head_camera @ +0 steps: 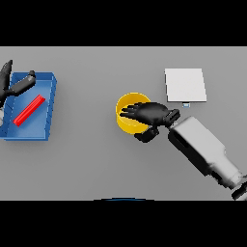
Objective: Pick up the red beaker and tilt it to pour out 1 green nut into yellow bowl. Pick up the yellow bowl and place it on the metallic measuring scale.
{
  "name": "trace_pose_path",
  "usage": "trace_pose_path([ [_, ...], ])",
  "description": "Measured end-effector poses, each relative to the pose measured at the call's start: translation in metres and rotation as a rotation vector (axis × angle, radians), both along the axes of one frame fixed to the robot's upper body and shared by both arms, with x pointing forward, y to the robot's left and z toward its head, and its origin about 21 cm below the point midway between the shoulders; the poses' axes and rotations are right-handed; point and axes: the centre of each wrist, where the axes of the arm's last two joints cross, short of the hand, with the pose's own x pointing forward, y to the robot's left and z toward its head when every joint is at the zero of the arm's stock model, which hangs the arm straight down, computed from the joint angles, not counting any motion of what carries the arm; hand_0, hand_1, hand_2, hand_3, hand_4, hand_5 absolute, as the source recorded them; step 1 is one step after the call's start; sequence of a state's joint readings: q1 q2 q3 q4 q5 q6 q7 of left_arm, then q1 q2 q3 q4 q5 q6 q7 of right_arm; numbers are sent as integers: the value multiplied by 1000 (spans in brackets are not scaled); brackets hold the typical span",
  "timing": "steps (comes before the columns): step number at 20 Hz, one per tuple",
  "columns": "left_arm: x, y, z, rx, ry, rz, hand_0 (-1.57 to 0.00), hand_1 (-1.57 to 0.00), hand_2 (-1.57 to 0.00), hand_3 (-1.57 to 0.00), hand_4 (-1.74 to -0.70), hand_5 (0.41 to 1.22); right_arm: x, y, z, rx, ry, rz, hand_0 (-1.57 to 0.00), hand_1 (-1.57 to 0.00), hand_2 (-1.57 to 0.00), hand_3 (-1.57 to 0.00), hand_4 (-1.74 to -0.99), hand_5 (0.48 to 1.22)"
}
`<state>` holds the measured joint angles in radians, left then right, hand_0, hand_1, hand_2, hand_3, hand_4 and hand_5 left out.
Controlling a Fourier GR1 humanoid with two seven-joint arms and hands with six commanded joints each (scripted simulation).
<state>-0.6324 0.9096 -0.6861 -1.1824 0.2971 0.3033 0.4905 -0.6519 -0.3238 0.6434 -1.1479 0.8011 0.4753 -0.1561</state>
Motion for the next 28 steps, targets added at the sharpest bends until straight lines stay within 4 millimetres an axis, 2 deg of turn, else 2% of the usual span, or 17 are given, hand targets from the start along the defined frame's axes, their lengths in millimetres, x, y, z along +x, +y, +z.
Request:
trace_pose_path([
  [1, 0, -2, 2, 2, -11, -10, 1, 1, 1, 1, -792, 723, 1, 3, -1, -18, -6, -5, -93, -107, -133, -160, -1362, 820],
  [2, 1, 0, 5, 4, -12, 1, 1, 1, 1, 1, -793, 722, 1, 4, -1, -31, -14, -1, -258, -236, -233, -249, -1387, 900],
  [3, 1, 3, 5, 4, -14, 10, 1, 1, 1, 1, -793, 723, 0, 4, -2, -26, -13, 14, -508, -437, -388, -359, -1425, 964],
  [4, -1, 1, 7, -2, -14, -6, 1, 1, 1, 1, -795, 725, -1, 3, -1, -32, -8, 22, -721, -664, -624, -472, -1488, 1016],
  [6, -4, 2, 4, -8, -11, 3, 1, 1, 1, 1, -800, 727, 2, 1, 3, -51, 16, 28, -1027, -991, -965, -691, -1571, 1090],
  [7, -3, 2, 5, -6, -13, 8, 1, 1, 1, 1, -799, 728, 1, -1, 3, -52, 35, 36, -1136, -1107, -1086, -867, -1604, 1116],
  [9, -4, 1, 5, -6, -15, 8, 1, 1, 1, 1, -799, 727, 0, -1, 4, -60, 49, 30, -1292, -1274, -1261, -1019, -1649, 1154],
  [10, -3, -1, 6, -6, -10, 11, 1, 1, 1, 1, -800, 726, 0, 0, 4, -65, 50, 23, -1348, -1333, -1283, -1092, -1667, 1167],
  [15, -4, 1, 6, -12, -20, 1, 1, 1, 1, 1, -805, 725, 1, -1, 9, -56, 48, 16, -1498, -1493, -1453, -1181, -1717, 1203],
  [17, -4, 1, 6, -6, -17, 3, 1, 1, 1, 1, -802, 724, 2, -6, 14, -52, 47, 20, -1524, -1521, -1470, -1192, -1726, 1210],
  [18, -4, 0, 4, 3, -14, 6, 1, 1, 1, 1, -801, 724, 2, -7, 20, -37, 41, 19, -1534, -1531, -1490, -1192, -1729, 1212],
  [21, -6, -2, 8, 3, -25, -7, 1, 1, 1, 1, -798, 721, 2, -16, 47, -13, 21, 21, -1552, -1551, -1506, -1377, -1731, 1216],
  [25, -4, -3, 6, -2, -21, -6, 1, 1, 1, 1, -800, 722, 2, -24, 82, -35, -36, -15, -1563, -1563, -1544, -1308, -1724, 1219],
  [28, -4, -3, 11, -5, -26, -3, 1, 1, 1, 1, -808, 723, 1, -27, 92, -37, -59, -55, -1567, -1567, -1557, -1248, -1720, 1219],
])
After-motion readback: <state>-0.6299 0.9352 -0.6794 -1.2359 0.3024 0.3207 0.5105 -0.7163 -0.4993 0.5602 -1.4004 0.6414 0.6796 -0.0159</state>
